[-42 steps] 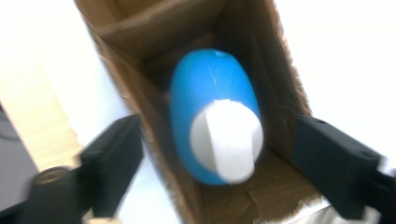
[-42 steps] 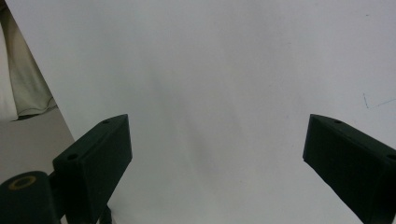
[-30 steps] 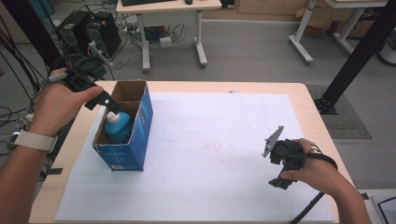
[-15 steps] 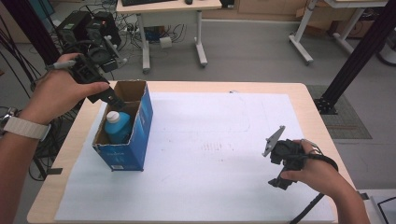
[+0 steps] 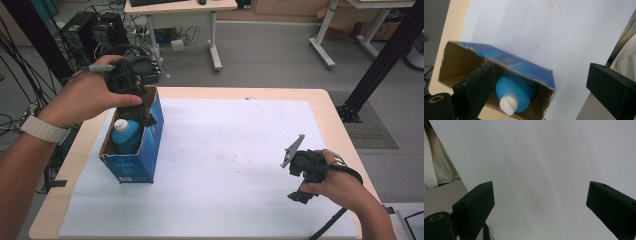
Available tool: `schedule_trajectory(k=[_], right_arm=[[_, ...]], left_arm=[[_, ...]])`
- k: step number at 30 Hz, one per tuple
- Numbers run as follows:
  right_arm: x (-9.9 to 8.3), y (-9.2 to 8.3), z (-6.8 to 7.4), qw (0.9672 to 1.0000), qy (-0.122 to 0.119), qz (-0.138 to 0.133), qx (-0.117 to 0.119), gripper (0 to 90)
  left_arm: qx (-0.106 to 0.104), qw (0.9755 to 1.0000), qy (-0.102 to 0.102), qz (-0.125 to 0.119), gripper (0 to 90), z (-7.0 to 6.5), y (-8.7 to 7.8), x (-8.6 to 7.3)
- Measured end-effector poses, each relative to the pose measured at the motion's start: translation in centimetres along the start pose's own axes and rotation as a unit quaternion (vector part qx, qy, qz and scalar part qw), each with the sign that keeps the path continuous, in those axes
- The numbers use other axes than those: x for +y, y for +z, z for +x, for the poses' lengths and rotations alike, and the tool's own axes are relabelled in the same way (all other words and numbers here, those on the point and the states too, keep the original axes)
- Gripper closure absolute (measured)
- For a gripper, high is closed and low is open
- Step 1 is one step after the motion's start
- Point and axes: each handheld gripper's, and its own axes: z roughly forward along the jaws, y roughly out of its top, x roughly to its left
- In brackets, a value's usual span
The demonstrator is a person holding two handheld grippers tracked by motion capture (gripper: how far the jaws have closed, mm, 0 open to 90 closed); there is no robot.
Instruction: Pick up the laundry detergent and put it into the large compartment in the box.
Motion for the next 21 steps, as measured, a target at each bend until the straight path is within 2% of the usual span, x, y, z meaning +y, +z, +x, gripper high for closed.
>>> schedule_trajectory(k=[3, 5, 6, 10, 15, 16, 17, 21], right_arm=[[0.0, -0.2, 0.0, 1.0, 0.002, 0.0, -0.001, 7.4], [-0.1, -0.3, 0.1, 1.0, 0.003, -0.001, -0.002, 7.1], [-0.2, -0.3, 0.2, 1.0, 0.005, -0.002, -0.003, 6.9], [-0.2, -0.3, 0.2, 1.0, 0.007, 0.0, 0.0, 6.6], [-0.3, -0.3, 0.3, 1.0, 0.007, 0.0, 0.002, 6.6], [-0.2, -0.3, 0.3, 0.9999, 0.009, 0.003, 0.002, 6.6], [-0.2, -0.3, 0.3, 0.9999, 0.009, 0.003, 0.002, 6.6], [-0.1, -0.5, 0.3, 1.0, 0.009, 0.004, 0.0, 6.7]], left_arm=[[-0.011, 0.9997, 0.021, 0.009, 8.5, -0.6, 0.7, 1.3], [0.0, 0.9992, 0.034, 0.02, 8.5, -1.4, 1.2, 2.1], [-0.002, 0.9989, 0.041, 0.022, 8.6, -1.6, 1.4, 2.5], [-0.013, 0.9973, 0.069, 0.019, 8.5, -2.2, 1.9, 3.3], [-0.024, 0.9938, 0.106, 0.022, 8.6, -2.6, 3.0, 4.0], [-0.031, 0.9919, 0.121, 0.02, 8.7, -2.8, 3.7, 4.2], [-0.031, 0.9919, 0.121, 0.02, 8.7, -2.8, 3.7, 4.2], [-0.037, 0.9884, 0.144, 0.029, 8.7, -3.4, 5.1, 5.1]])
